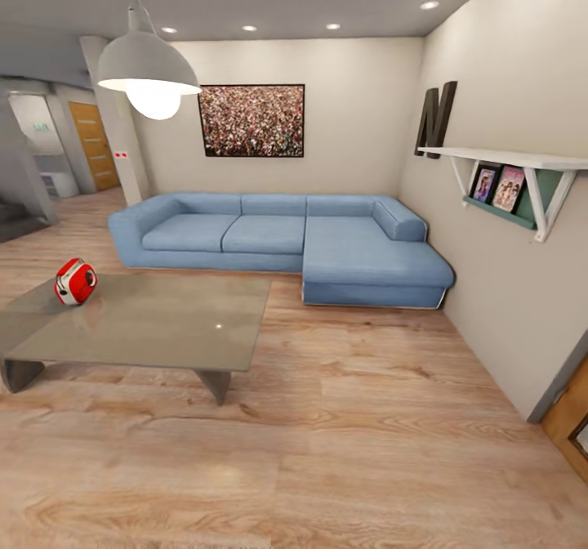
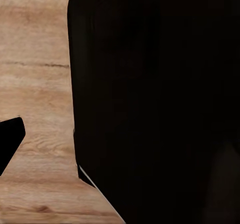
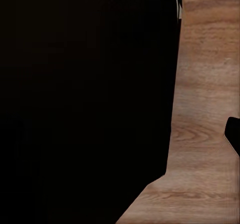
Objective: Turn on the radio receiver that's on the table in the living room.
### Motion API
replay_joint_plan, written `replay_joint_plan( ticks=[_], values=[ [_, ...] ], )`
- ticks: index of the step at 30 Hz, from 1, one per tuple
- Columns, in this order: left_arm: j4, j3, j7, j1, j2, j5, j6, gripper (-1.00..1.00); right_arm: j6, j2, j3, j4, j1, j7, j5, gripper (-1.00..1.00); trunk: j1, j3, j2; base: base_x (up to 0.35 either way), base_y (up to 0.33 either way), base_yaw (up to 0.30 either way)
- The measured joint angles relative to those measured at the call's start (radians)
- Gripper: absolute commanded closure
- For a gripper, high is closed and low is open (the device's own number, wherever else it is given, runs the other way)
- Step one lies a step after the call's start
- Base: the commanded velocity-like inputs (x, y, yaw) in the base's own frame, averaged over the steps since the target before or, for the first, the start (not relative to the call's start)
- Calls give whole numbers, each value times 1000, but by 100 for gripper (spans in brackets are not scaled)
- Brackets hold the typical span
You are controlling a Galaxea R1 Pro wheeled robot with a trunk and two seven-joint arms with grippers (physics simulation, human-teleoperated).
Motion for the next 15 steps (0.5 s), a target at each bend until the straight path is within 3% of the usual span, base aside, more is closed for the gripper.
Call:
replay_joint_plan(
  ticks=[15],
  values=[
    [0,0,0,0,0,0,0,-100,-1,0,0,0,0,0,0,-100,0,-7,0,0,0,284]
  ],
)
